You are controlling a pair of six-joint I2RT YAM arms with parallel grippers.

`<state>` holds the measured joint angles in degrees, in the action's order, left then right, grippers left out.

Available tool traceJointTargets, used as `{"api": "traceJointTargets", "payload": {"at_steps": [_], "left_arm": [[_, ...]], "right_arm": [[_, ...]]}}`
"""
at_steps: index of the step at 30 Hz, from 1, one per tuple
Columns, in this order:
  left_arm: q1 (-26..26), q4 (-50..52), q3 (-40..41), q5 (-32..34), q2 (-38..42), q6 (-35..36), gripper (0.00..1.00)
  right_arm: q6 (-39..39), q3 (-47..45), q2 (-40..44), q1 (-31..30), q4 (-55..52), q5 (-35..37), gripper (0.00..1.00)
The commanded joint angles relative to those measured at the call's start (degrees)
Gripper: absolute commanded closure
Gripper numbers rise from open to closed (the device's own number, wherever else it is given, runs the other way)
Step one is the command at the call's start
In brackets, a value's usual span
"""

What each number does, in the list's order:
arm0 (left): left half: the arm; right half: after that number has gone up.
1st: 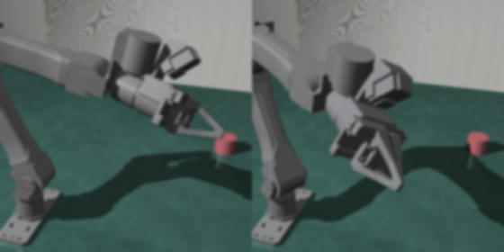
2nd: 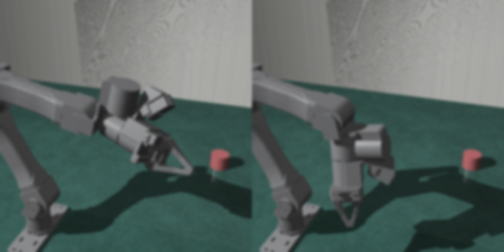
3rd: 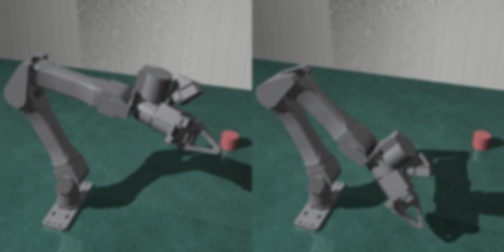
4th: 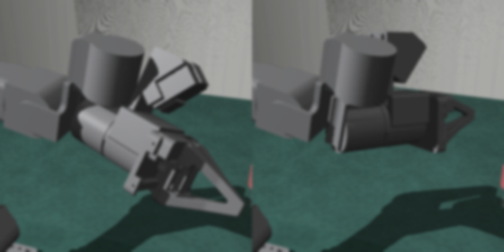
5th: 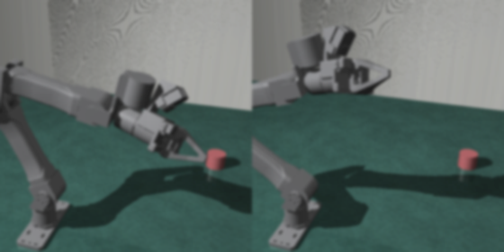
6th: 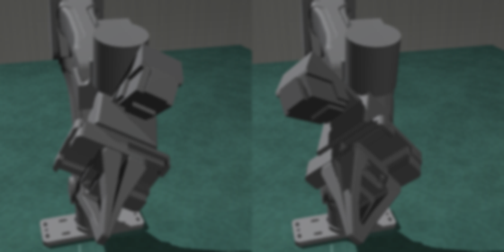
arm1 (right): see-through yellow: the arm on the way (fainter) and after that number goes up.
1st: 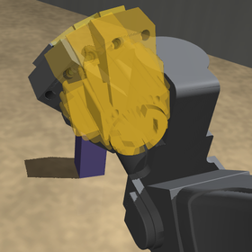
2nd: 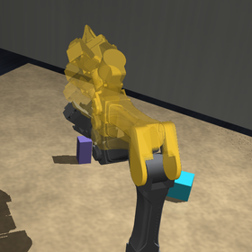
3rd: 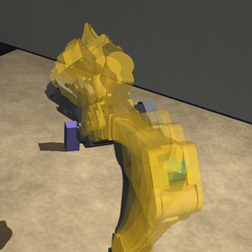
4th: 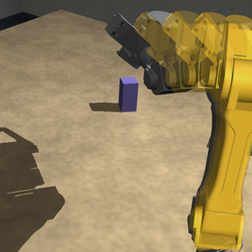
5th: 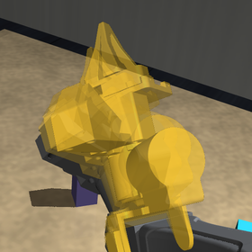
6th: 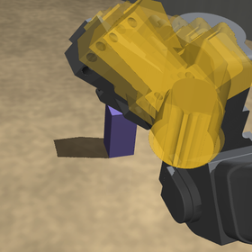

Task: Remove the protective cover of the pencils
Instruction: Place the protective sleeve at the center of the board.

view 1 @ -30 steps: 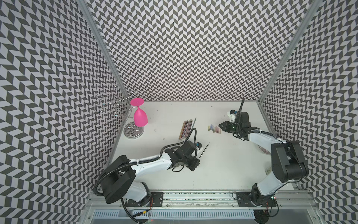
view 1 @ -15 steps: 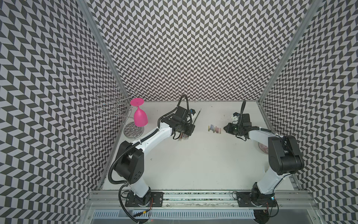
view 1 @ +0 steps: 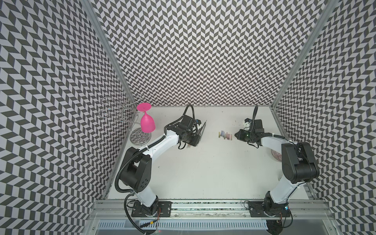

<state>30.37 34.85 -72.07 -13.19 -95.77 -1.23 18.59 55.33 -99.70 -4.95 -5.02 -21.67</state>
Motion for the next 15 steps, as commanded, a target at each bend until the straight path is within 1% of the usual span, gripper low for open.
{"api": "traceJointTargets", "payload": {"at_steps": [1, 15], "left_arm": [[0.0, -0.8, 0.8, -0.7, 1.5, 1.1, 1.0], [0.0, -0.4, 1.2, 0.0, 2.3, 1.9, 1.0]], "right_arm": [[-0.6, -0.4, -1.5, 0.3, 2.0, -0.7, 0.9], [0.2, -0.1, -6.3, 0.3, 3.3, -3.1, 0.85]]}}
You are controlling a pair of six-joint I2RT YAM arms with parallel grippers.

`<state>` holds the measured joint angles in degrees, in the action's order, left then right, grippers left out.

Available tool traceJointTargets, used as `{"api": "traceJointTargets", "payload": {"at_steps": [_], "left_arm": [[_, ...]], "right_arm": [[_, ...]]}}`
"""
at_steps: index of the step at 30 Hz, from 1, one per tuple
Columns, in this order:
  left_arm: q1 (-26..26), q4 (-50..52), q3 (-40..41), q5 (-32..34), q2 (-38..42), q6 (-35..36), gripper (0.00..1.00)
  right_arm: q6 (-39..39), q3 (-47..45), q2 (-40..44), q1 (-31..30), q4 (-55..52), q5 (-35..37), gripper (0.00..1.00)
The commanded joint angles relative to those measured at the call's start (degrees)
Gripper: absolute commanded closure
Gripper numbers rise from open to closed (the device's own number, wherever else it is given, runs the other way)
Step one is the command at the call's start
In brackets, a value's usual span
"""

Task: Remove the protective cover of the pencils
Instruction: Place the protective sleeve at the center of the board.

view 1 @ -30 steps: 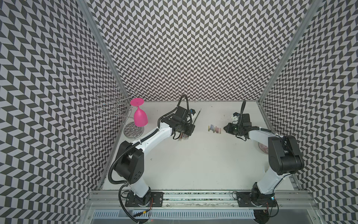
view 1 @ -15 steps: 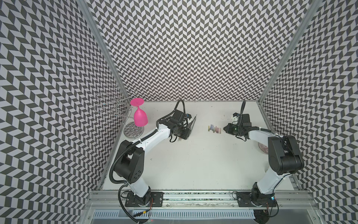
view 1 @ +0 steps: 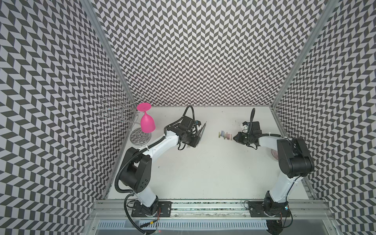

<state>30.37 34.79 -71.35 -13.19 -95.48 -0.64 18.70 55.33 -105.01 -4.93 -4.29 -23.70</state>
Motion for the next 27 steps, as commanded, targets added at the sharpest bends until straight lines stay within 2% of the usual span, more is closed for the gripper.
{"api": "traceJointTargets", "payload": {"at_steps": [1, 16, 23, 27], "left_arm": [[0.0, -0.3, 0.5, 0.0, 2.0, 1.3, 1.0], [-2.2, -1.0, 1.0, -1.1, 1.7, 0.9, 1.0], [-8.5, -1.3, 0.0, -2.6, -1.1, 0.5, 1.0], [-11.5, -0.8, -0.4, -0.3, -4.3, 0.6, 1.0]], "right_arm": [[0.1, -0.1, -1.1, 0.3, 2.6, -1.1, 0.85], [0.0, -0.4, -0.6, 0.3, 3.3, -2.6, 0.74], [0.3, -0.5, 0.0, 0.3, 3.7, -3.1, 0.73], [0.5, -1.3, 1.7, 0.3, 4.5, -3.0, 0.72]]}}
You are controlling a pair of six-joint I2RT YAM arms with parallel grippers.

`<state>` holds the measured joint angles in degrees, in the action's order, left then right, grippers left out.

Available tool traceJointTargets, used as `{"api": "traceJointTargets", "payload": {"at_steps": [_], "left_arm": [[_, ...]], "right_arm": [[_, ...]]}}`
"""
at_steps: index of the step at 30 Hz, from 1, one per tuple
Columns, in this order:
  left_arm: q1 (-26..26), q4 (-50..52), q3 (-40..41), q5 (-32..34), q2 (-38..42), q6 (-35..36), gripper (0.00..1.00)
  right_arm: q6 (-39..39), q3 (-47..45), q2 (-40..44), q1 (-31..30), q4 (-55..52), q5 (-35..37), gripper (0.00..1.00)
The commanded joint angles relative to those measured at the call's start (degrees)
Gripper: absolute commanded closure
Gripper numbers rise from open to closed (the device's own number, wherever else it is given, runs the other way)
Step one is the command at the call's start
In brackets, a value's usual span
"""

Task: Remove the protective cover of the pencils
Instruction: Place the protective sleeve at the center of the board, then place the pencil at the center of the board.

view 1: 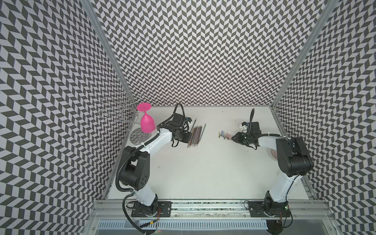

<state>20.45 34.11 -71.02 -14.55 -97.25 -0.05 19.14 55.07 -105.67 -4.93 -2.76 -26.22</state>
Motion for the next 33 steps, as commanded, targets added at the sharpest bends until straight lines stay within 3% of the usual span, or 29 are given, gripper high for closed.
{"api": "traceJointTargets", "payload": {"at_steps": [1, 6, 20, 33], "left_arm": [[-2.1, 0.5, -1.2, 2.1, -4.0, 0.1, 1.0], [-3.3, 2.0, -2.6, 3.6, -9.1, 0.1, 1.0], [-2.9, 2.1, -3.2, -0.3, -12.5, 0.8, 0.77], [-2.8, 1.6, -3.3, -3.9, -12.0, 0.6, 0.78]], "right_arm": [[0.0, -1.0, 2.5, 0.3, 2.9, -0.5, 0.71], [0.0, -1.1, 2.6, 0.3, 2.9, -1.1, 0.7], [-0.3, -1.6, 4.6, 0.3, 2.8, -0.3, 0.7], [-0.3, -1.5, 4.0, 0.3, 2.7, 0.5, 0.7]]}}
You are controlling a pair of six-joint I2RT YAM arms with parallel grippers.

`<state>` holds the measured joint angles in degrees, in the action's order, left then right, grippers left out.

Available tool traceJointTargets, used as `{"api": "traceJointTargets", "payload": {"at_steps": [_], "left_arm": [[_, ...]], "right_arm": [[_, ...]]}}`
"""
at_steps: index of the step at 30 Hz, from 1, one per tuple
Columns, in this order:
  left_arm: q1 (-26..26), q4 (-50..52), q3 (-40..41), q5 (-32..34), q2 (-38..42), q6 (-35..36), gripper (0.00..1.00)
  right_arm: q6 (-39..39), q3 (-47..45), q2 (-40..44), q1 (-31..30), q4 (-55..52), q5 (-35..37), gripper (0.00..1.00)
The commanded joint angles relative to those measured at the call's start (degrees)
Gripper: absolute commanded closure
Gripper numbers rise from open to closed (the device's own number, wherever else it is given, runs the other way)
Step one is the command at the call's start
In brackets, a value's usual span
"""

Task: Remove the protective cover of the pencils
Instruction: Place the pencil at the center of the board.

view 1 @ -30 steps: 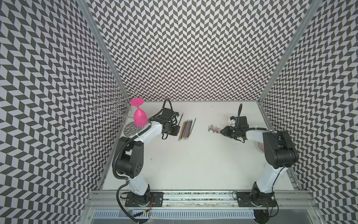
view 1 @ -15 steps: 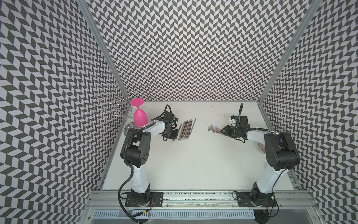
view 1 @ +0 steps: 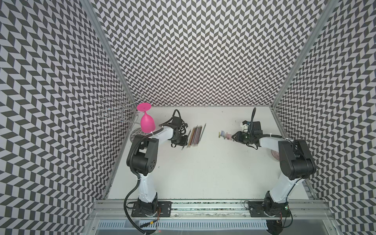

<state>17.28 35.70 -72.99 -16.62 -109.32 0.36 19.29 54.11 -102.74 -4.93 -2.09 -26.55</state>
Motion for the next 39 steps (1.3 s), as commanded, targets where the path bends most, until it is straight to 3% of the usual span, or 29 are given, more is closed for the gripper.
{"api": "traceJointTargets", "payload": {"at_steps": [1, 11, 26, 39], "left_arm": [[0.3, 0.1, -1.5, -1.7, -0.1, 0.2, 0.78], [-0.8, -2.0, -1.0, 2.6, 2.3, -1.3, 0.77], [-1.8, -3.2, -1.4, -5.8, -3.8, -2.7, 0.76], [1.1, -3.2, -1.5, -5.7, -5.9, -3.3, 0.77]], "right_arm": [[-0.3, -0.6, 0.9, 0.3, 2.0, 0.9, 0.7], [-0.1, -0.1, -0.7, 0.3, 2.3, -0.1, 0.66], [0.0, -0.2, -1.2, 0.3, 2.8, -1.2, 0.66], [0.1, 0.0, -2.1, 0.4, 2.9, -2.2, 0.66]]}}
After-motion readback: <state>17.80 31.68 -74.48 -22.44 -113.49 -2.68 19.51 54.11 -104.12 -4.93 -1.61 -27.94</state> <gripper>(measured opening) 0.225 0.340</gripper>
